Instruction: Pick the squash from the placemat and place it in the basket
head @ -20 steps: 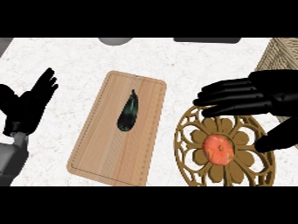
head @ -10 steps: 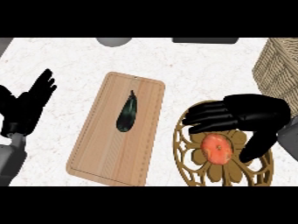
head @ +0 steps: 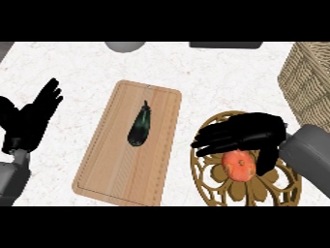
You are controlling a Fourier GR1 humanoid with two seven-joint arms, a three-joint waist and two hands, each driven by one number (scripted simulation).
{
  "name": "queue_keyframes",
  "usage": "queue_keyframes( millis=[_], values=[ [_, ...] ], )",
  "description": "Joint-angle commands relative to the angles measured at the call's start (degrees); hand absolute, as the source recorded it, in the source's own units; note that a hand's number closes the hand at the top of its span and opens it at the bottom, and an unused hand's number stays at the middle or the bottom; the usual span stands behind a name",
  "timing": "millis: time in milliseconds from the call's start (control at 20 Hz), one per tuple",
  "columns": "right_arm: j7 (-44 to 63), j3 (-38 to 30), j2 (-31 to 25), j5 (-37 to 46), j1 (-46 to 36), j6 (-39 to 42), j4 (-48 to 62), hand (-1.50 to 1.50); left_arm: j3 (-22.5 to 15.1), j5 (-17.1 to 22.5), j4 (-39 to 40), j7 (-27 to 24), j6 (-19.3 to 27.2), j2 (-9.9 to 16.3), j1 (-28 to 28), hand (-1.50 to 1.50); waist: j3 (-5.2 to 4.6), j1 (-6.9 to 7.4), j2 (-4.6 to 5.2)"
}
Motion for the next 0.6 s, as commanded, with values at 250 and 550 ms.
queue_keyframes(
  millis=[250, 550],
  values=[
    [-14.46, 0.33, 0.35, 2.98, -3.1, 3.0, 9.31, -1.5, 1.96, -1.03, -1.13, 2.31, -0.53, -0.25, -0.97, 0.0, -0.02, -0.89, -0.15],
    [-15.77, 4.23, 0.27, 1.87, -2.77, 3.93, 9.13, -1.5, 2.86, -1.35, 1.8, -0.96, -1.67, -1.38, 0.29, 0.0, -0.07, -0.92, -0.11]
  ],
)
